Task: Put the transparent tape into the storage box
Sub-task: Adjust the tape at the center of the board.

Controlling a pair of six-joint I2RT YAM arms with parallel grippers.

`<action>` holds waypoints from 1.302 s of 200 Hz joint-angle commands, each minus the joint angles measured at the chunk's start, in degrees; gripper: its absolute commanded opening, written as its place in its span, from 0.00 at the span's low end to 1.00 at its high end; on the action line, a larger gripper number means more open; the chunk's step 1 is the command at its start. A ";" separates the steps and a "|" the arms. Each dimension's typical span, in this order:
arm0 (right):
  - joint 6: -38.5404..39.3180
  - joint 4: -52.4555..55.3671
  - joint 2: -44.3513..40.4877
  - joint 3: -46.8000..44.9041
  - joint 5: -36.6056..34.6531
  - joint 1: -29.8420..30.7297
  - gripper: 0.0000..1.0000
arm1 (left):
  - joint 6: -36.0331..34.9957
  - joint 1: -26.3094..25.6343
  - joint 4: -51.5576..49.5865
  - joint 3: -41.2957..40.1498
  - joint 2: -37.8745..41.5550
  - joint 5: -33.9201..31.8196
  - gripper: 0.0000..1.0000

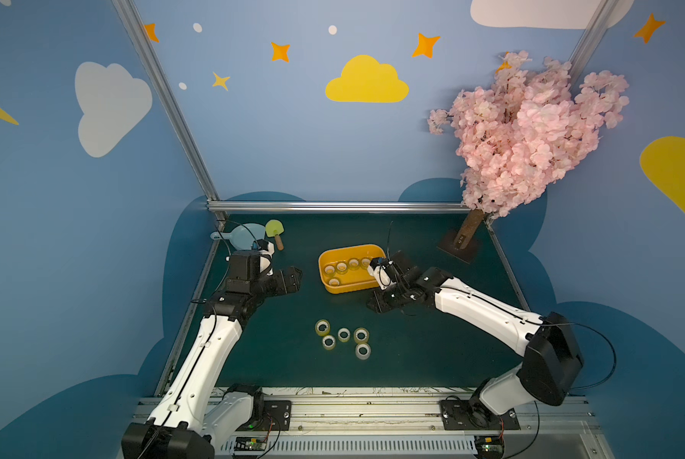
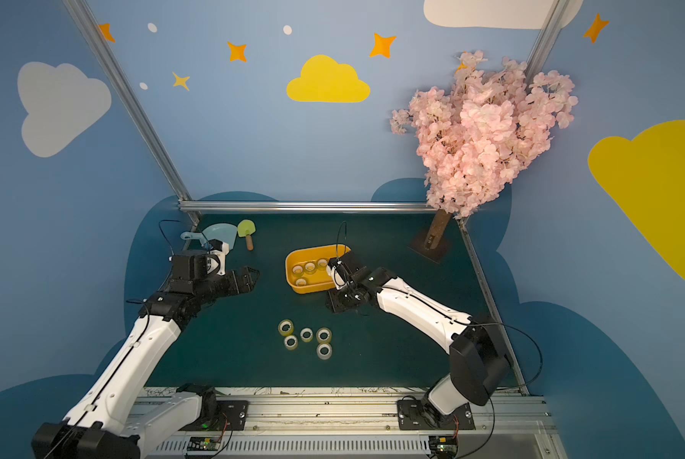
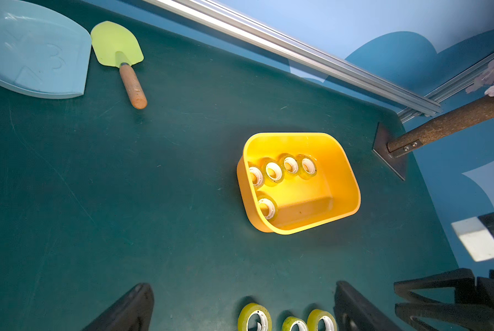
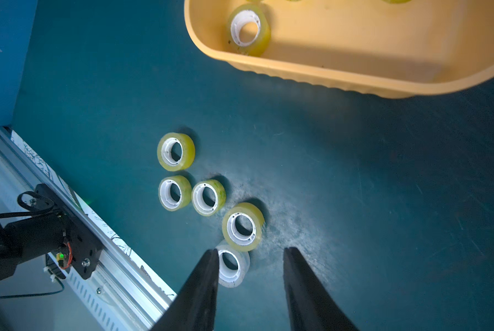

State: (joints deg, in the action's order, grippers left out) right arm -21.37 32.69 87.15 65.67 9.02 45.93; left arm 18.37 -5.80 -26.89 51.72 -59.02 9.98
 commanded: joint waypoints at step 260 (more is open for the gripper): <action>-7.80 -0.51 31.68 20.90 -9.26 17.60 0.44 | 0.70 4.75 -0.01 0.44 -1.49 -0.05 1.00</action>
State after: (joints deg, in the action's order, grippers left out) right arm -27.70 29.58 116.57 83.53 1.93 63.37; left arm 18.68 -1.67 -26.92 51.72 -61.54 9.41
